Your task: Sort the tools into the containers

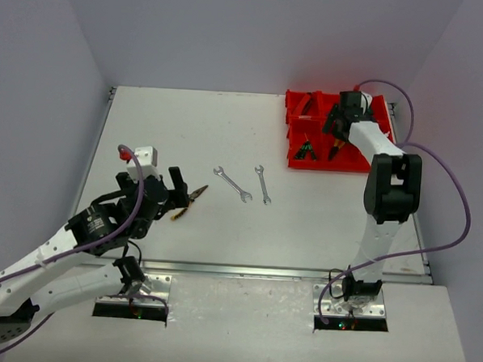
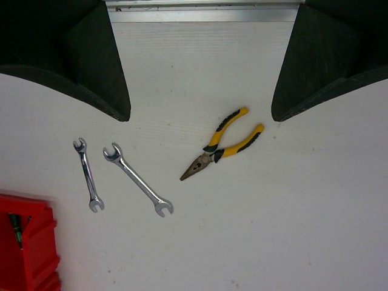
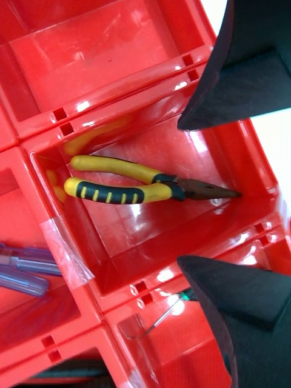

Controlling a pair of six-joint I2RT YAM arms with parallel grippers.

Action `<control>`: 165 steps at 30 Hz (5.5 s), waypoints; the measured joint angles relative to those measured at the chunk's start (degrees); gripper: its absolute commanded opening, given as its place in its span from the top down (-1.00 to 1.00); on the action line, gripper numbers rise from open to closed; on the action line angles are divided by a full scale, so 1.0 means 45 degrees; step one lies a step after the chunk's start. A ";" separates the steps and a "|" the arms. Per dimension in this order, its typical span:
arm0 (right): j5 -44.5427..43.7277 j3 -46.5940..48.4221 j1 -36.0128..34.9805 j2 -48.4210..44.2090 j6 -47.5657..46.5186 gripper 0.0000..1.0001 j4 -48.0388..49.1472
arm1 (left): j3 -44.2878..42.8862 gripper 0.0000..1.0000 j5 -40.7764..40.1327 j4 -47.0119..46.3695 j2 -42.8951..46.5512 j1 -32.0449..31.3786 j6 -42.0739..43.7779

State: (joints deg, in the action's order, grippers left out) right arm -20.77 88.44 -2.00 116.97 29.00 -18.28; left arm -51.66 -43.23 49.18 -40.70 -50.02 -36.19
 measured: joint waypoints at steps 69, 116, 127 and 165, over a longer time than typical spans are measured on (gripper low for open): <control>0.9495 -1.0758 -0.3084 -1.2750 -0.0734 -0.98 0.1669 | -0.1549 -0.72 0.5757 0.0614 -1.2186 0.8388 -1.2745; 1.4371 -1.0828 -0.4488 -0.8698 0.0867 -0.44 0.5691 | 0.0831 1.00 0.9648 -1.1033 -0.8010 0.2685 -0.0323; 1.3423 -1.0964 -0.4858 -0.9747 0.1104 -0.11 0.5681 | 0.0540 1.00 1.0765 -1.2190 -0.7927 0.1359 0.1310; 0.8520 -1.1624 -0.2761 -1.1515 0.1462 1.00 0.4668 | -0.6514 -1.00 0.3733 -0.7745 -0.7650 0.0131 0.0346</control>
State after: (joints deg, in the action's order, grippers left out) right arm 17.57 36.13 -14.42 65.15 35.58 2.73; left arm -80.98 -26.43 14.32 -75.13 -49.43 -34.63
